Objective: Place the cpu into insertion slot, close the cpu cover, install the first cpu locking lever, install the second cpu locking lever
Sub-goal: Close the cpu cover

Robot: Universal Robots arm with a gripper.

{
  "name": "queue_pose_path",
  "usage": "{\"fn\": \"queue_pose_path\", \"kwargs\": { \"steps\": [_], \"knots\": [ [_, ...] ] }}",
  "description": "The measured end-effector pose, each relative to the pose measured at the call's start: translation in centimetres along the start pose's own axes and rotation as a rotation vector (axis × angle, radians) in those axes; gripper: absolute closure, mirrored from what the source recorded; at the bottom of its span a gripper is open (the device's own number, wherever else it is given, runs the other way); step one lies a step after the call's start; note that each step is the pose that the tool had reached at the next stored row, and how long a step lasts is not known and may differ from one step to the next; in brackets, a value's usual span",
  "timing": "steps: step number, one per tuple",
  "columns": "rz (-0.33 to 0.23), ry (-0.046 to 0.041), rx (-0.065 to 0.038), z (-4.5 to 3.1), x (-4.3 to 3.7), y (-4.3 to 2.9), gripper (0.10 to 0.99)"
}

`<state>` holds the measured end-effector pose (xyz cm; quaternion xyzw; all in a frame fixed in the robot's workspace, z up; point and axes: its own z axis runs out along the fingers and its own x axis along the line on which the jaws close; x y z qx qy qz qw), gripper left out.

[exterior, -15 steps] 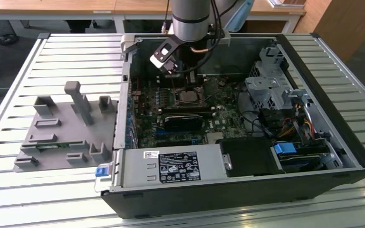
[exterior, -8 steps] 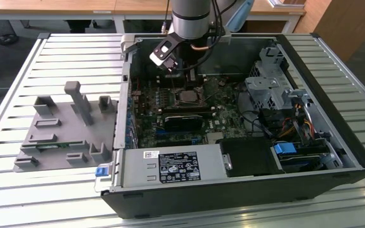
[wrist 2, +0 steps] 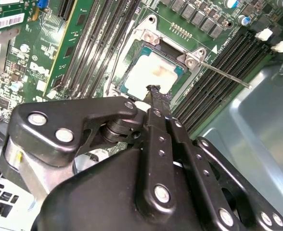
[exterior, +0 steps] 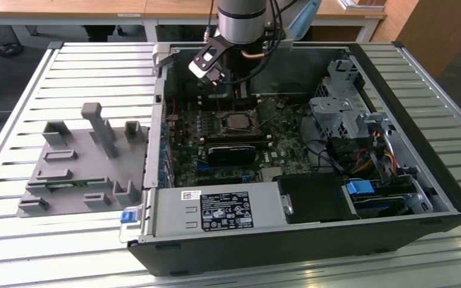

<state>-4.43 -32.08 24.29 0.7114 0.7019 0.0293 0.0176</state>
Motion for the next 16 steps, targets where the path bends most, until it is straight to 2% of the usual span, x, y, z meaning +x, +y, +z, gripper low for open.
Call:
{"fn": "queue_pose_path", "kwargs": {
  "steps": [8, 14, 16],
  "knots": [
    [0.000, 0.0000, 0.001, -1.19, 0.02, 0.08, 0.980],
    [0.000, -0.0001, 0.003, -2.57, 0.05, 0.17, 0.980],
    [0.000, 0.0001, 0.004, -2.65, 0.04, 0.18, 0.980]
  ]
}}
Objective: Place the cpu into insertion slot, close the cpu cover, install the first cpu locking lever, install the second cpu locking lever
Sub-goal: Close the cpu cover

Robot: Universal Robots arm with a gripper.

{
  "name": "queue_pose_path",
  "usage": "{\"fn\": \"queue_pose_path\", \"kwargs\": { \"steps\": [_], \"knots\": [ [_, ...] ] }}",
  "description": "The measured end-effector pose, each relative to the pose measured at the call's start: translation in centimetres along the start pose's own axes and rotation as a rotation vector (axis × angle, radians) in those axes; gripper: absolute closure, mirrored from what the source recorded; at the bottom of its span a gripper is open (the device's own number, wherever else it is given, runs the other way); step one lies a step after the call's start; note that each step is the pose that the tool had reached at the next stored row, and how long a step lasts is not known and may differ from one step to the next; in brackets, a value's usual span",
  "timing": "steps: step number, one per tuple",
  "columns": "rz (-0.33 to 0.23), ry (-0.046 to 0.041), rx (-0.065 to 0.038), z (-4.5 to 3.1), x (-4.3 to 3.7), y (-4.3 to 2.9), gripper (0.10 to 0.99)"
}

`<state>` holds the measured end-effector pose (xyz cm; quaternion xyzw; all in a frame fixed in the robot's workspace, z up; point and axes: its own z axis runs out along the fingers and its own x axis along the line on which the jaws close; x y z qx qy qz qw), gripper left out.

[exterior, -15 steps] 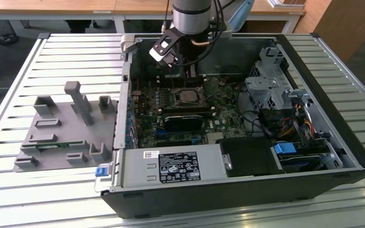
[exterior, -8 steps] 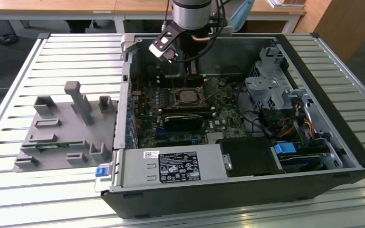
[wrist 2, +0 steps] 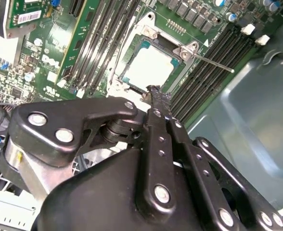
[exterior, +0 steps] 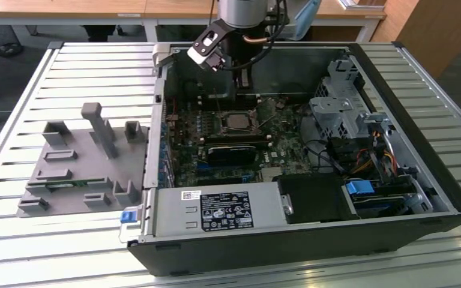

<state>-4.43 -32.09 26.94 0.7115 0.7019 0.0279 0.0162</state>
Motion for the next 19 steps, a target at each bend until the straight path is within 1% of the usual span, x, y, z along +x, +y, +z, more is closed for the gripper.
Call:
{"fn": "queue_pose_path", "kwargs": {
  "steps": [3, 5, 8, 9, 11, 16, 19],
  "knots": [
    [0.000, -0.0002, 0.000, -0.01, -0.30, 0.00, 0.980],
    [0.000, -0.0018, 0.000, -0.02, -0.59, 0.01, 0.980],
    [0.000, -0.0094, 0.000, 0.01, -0.69, 0.05, 0.980],
    [-0.001, -0.0119, 0.000, 0.03, -0.69, 0.23, 0.980],
    [0.000, -0.0123, 0.001, 0.10, -0.68, 0.90, 0.980],
    [0.000, -0.0125, 0.007, 0.36, -0.62, 3.00, 0.980],
    [0.000, -0.0117, 0.012, 0.48, -0.46, 3.88, 0.980]
  ]
}}
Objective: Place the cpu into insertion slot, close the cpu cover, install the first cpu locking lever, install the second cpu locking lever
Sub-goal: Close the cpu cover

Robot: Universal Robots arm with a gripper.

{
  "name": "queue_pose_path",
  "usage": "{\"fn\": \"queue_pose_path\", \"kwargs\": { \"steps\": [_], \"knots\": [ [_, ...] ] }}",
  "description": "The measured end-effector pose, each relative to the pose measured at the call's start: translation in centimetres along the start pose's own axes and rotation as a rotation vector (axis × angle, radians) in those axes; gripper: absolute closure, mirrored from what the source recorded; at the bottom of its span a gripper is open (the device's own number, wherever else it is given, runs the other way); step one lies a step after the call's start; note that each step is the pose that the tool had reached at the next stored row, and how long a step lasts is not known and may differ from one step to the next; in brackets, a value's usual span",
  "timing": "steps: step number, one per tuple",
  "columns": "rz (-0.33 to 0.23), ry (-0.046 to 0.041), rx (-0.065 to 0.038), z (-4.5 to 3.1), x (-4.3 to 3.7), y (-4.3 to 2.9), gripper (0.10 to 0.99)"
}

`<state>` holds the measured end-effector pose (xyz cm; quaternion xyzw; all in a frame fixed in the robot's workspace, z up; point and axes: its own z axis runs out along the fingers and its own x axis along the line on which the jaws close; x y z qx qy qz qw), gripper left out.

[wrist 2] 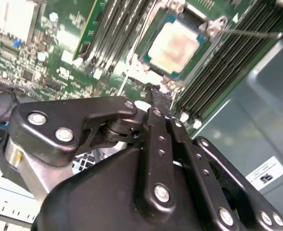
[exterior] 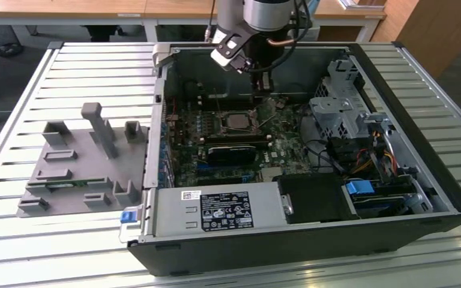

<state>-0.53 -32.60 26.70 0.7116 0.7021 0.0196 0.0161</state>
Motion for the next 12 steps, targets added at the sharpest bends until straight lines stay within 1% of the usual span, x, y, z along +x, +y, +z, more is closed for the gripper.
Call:
{"fn": "queue_pose_path", "kwargs": {
  "steps": [3, 5, 9, 12],
  "knots": [
    [0.000, 0.0005, 0.006, 0.15, 0.11, 0.97, 0.980],
    [0.000, 0.0004, 0.009, 0.27, 0.18, 1.49, 0.980],
    [0.000, 0.0008, 0.013, 0.47, 0.26, 2.25, 0.980],
    [0.000, 0.0010, 0.014, 0.60, 0.43, 2.67, 0.980]
  ]
}}
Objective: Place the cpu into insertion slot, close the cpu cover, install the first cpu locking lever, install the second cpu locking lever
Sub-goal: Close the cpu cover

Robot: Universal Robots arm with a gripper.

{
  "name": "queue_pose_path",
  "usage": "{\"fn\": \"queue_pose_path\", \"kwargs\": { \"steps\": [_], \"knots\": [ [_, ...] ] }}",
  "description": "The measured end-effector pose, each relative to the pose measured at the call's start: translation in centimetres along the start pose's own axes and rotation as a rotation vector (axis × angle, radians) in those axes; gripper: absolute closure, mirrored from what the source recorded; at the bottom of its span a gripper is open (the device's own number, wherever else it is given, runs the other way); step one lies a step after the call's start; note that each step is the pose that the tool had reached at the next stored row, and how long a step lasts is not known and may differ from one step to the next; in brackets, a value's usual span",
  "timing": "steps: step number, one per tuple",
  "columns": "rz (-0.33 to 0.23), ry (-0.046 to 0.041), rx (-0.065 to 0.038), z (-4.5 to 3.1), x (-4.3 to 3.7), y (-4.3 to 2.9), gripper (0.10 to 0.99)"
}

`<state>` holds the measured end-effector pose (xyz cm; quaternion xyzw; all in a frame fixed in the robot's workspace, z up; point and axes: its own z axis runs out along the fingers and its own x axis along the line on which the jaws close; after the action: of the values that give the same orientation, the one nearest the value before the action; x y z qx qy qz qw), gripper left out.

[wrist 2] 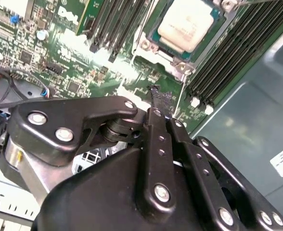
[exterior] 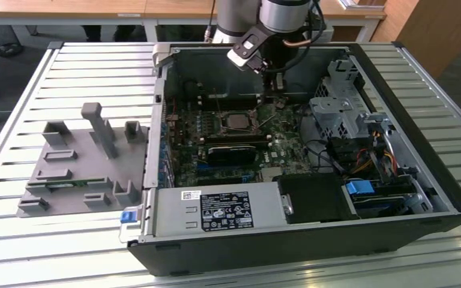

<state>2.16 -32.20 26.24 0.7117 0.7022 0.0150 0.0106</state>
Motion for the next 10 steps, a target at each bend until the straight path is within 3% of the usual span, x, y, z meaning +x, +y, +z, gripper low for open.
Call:
{"fn": "queue_pose_path", "kwargs": {
  "steps": [10],
  "knots": [
    [0.004, -0.0005, 0.002, 0.22, 0.32, 1.67, 0.980]
  ]
}}
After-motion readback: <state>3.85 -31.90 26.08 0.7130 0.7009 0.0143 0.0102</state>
